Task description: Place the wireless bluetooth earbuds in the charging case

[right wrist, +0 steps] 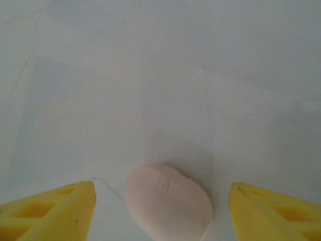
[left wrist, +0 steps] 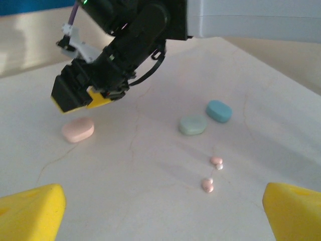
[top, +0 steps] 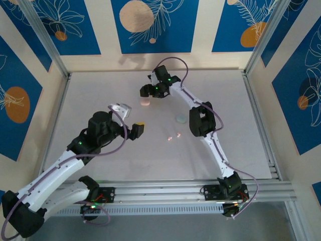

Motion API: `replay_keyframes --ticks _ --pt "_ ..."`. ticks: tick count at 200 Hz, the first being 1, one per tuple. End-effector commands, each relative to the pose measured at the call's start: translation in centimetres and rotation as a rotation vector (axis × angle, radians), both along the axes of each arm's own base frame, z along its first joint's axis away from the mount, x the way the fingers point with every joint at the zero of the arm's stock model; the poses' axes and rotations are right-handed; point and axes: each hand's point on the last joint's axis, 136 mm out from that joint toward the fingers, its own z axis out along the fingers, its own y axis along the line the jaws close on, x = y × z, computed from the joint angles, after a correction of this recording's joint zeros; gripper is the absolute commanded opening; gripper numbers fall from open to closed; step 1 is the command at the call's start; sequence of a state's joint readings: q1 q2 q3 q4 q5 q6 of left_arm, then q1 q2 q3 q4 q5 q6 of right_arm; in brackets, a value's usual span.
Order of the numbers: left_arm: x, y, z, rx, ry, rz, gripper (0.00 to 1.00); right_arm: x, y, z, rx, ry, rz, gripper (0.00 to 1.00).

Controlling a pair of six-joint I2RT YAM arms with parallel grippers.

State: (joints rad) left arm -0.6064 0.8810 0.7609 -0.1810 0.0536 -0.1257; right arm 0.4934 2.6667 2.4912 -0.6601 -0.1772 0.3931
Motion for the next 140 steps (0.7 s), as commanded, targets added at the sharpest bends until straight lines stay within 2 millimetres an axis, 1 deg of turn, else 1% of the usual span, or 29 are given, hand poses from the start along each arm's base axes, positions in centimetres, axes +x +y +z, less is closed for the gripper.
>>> replay_keyframes --ticks 1,12,32,42,63,97,116,126,140 --pt "0.7 0.6 0.4 -0.035 0.056 0.031 1.00 -0.5 0.4 -0.9 0.032 0.065 0.023 0.72" --pt "1.0 0.9 0.1 -0.037 0.068 0.045 1.00 -0.6 0.8 -1.3 0.061 0.085 0.031 0.72" --pt "1.6 1.2 -0.8 -0.036 0.102 0.068 1.00 -1.1 1.6 -1.3 0.116 0.106 0.073 0.71" --pt "1.9 1.5 -1.3 -0.037 0.119 0.086 1.00 -1.6 2.0 -1.2 0.133 0.113 0.107 0.70" --pt "2.3 1.7 -1.3 -0.040 0.125 0.101 1.00 -2.9 2.5 -1.0 0.143 0.125 0.171 0.68" --pt "2.3 1.7 -1.2 -0.048 0.130 0.106 1.00 -5.3 3.0 -0.7 0.106 0.125 0.260 0.67" --pt "2.2 1.7 -1.1 -0.057 0.135 0.105 1.00 -6.2 3.1 -0.9 0.045 0.097 0.290 0.66" --pt "2.2 1.6 -1.0 -0.061 0.135 0.103 1.00 -6.5 3.0 -1.2 -0.002 0.072 0.297 0.67" --pt "2.1 1.7 -0.8 -0.065 0.134 0.103 1.00 -6.1 2.7 -2.0 -0.108 0.015 0.282 0.69"
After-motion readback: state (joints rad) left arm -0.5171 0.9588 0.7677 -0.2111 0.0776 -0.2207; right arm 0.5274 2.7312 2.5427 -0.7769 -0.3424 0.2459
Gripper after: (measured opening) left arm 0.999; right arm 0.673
